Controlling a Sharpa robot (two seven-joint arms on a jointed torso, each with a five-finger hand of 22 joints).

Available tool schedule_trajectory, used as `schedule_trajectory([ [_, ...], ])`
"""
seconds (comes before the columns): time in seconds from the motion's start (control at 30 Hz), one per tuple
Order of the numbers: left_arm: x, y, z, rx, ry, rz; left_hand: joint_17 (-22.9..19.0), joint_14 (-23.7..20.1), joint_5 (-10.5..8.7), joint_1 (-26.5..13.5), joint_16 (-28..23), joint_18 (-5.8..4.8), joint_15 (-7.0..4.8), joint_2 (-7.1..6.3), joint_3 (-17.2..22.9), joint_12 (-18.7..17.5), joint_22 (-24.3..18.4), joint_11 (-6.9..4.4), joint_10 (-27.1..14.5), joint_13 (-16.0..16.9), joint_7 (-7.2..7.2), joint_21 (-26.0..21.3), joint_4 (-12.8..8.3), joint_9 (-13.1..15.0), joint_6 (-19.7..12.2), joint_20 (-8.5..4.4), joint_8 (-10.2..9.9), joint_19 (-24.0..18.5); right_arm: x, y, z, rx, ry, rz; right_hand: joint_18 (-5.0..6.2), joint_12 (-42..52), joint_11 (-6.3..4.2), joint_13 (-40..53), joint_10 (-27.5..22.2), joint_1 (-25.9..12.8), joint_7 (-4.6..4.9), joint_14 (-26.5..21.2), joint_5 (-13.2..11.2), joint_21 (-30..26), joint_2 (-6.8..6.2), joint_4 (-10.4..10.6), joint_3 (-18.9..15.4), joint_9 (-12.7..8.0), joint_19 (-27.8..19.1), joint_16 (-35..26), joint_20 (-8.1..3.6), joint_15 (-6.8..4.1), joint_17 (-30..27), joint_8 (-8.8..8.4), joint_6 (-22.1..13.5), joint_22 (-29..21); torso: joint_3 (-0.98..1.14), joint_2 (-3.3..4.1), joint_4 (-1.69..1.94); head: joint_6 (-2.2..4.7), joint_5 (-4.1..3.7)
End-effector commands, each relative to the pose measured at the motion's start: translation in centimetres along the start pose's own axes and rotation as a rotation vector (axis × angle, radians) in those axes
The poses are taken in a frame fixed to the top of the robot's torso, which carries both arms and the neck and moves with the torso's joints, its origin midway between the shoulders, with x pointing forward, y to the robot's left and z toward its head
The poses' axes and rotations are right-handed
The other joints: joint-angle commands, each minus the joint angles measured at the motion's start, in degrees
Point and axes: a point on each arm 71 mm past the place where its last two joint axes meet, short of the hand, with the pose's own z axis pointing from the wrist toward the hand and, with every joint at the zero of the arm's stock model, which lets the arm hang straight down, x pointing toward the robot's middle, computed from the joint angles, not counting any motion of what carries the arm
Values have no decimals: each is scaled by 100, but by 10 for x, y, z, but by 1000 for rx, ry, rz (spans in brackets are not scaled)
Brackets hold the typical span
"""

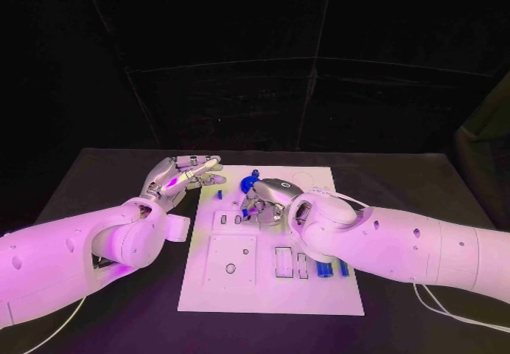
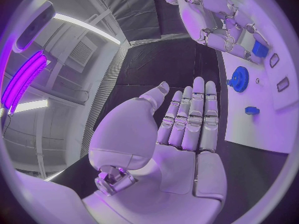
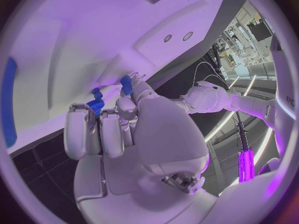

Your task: Assemble the parts on the task board

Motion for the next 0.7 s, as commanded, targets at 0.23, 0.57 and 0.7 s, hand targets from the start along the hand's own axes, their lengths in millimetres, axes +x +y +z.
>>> schedule_trajectory([
  [0.23,2,-1,1,11,7,-7,5,35,24,-3,-35,43,12,15,22,-31,-5,-5,51,-1,18,-18,-1,0,41,-3,-13,38,6,5,1,-14,32,-28,-105,13,0,-1,46,-83,-24,354,34,29,-47,-3,36,4,32,-7,-2,-30,280,8,81,192,-1,2,2,-31,0],
  [0.57,1,-1,1,8,7,-8,5,35,24,-3,-35,43,12,15,22,-31,-5,-5,51,-1,18,-18,-1,0,41,-3,-13,38,8,3,0,-10,39,-37,-104,8,2,-5,44,-97,-22,355,34,28,-60,-1,38,3,30,-5,-2,-30,283,3,77,189,-4,1,-1,-53,3],
  [0.7,1,-1,1,8,8,-8,5,35,24,-3,-35,43,12,15,22,-31,-5,-5,51,-1,18,-18,-1,0,41,-3,-13,38,9,2,0,-6,47,-47,-104,6,2,-6,43,-98,-22,355,35,28,-61,-1,38,3,29,-5,-2,-30,283,3,77,188,-1,0,1,-65,-3],
])
